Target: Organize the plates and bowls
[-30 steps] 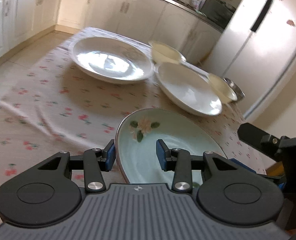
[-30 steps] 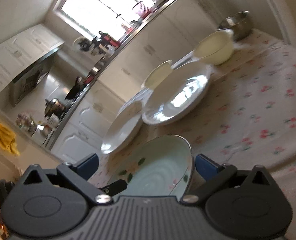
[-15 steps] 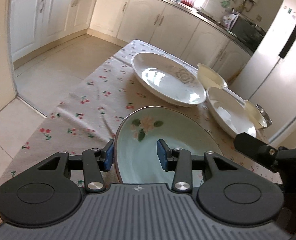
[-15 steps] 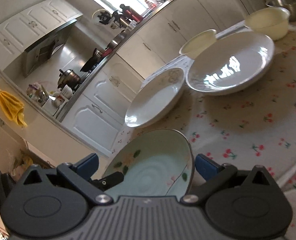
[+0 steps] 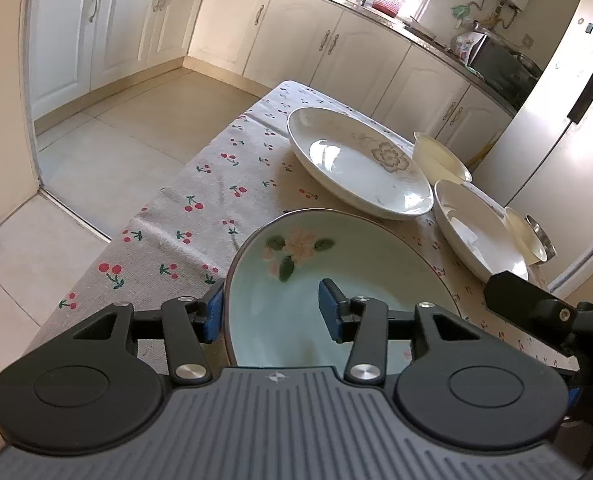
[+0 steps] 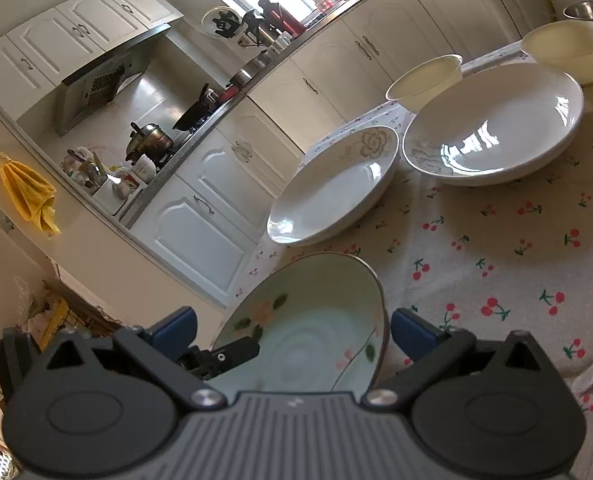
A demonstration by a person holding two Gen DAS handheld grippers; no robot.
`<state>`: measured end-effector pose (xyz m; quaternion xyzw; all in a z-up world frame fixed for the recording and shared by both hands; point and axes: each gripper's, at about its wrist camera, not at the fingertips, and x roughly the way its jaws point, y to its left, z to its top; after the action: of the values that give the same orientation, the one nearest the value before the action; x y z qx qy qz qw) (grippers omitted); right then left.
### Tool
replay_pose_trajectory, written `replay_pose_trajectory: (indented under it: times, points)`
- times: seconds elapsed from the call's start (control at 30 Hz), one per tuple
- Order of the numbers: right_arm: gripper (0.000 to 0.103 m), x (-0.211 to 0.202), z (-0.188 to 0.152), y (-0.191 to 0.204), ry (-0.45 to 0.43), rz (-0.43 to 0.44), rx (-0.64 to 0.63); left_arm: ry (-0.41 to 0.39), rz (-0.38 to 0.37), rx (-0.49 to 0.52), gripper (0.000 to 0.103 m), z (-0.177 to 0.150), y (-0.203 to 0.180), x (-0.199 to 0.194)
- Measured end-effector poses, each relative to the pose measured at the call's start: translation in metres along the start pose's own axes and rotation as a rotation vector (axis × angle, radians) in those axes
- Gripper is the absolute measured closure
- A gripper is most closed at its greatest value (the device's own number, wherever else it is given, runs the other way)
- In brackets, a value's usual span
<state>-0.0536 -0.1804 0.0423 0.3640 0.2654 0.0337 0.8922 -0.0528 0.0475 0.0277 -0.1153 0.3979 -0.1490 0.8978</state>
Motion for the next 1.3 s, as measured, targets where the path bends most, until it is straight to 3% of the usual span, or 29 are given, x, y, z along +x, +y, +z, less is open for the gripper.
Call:
replay_pose_trajectory:
  times: [0.37, 0.57, 1.07, 1.3]
  points:
    - [0.001, -0.026, -0.001, -0.007, -0.055, -0.066, 0.010, -0.038, 0.054, 0.010, 0.029, -0.004, 0.004, -0.008]
    - [0.001, -0.045, 0.001, -0.014, -0.097, -0.091, 0.040, -0.080, 0.064, 0.022, 0.003, -0.003, 0.003, -0.024]
    - [0.001, -0.132, 0.001, -0.044, -0.292, -0.224, 0.106, -0.085, -0.008, 0.046, 0.000, -0.017, -0.011, -0.057]
    - [0.000, -0.151, -0.005, -0.049, -0.342, -0.281, 0.113, -0.068, -0.043, 0.071, 0.000, -0.025, -0.017, -0.063]
